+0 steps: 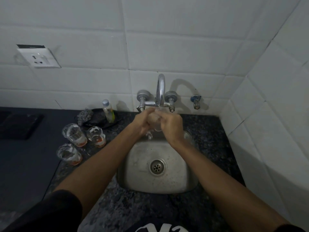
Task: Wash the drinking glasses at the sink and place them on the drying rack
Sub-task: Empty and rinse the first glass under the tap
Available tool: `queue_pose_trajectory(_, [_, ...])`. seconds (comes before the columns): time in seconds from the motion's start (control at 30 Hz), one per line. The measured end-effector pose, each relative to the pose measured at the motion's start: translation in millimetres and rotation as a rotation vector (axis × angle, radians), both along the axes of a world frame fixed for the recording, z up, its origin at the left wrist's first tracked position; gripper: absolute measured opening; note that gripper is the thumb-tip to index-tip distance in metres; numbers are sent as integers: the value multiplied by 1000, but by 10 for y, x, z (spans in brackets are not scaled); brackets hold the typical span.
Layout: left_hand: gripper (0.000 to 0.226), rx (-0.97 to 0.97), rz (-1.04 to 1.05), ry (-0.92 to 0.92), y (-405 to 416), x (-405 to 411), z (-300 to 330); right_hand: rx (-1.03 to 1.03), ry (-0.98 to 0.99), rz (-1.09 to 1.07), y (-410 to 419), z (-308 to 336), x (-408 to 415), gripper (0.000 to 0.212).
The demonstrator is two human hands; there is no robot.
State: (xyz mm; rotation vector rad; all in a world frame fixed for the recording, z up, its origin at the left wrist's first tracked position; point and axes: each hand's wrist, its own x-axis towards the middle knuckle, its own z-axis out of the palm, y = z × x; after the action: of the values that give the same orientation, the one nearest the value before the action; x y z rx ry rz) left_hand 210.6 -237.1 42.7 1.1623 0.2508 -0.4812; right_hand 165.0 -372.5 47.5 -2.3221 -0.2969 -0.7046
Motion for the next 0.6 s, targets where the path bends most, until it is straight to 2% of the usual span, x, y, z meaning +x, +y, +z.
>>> queue_pose_trajectory(0.07, [27,-75,33,-24,-12,-41,-3,148,167,-133,32,18,41,29])
queue_pose_trajectory(0.1, [29,-103,17,-22,-21,-69,3,132,167,-134,29,20,53,27])
queue_pose_trajectory(0.2, [35,-145,-66,22,-52,-85,65,-91,-43,67,6,53,-20,26])
queue_pose_trajectory(0.27, [30,-129,-83,39,-45,-55,106,-132,-110,144,-43,16,-42,26])
queue_pose_trajectory(0.37, [28,-172,-40,8,-31,-57,79,58,114,-36,-20,39,-22,25])
queue_pose_trajectory(0.4, [31,-193,-19,14,-38,-69,60,65,138,-62,-15,38,-5,26])
queue_pose_trajectory(0.53, [38,-160,-64,79,-66,-85,86,-164,-86,147,-53,-14,-9,29])
queue_pose_trajectory(0.6, [30,-111,-51,62,-62,-63,102,-167,-115,137,-69,-52,1,26])
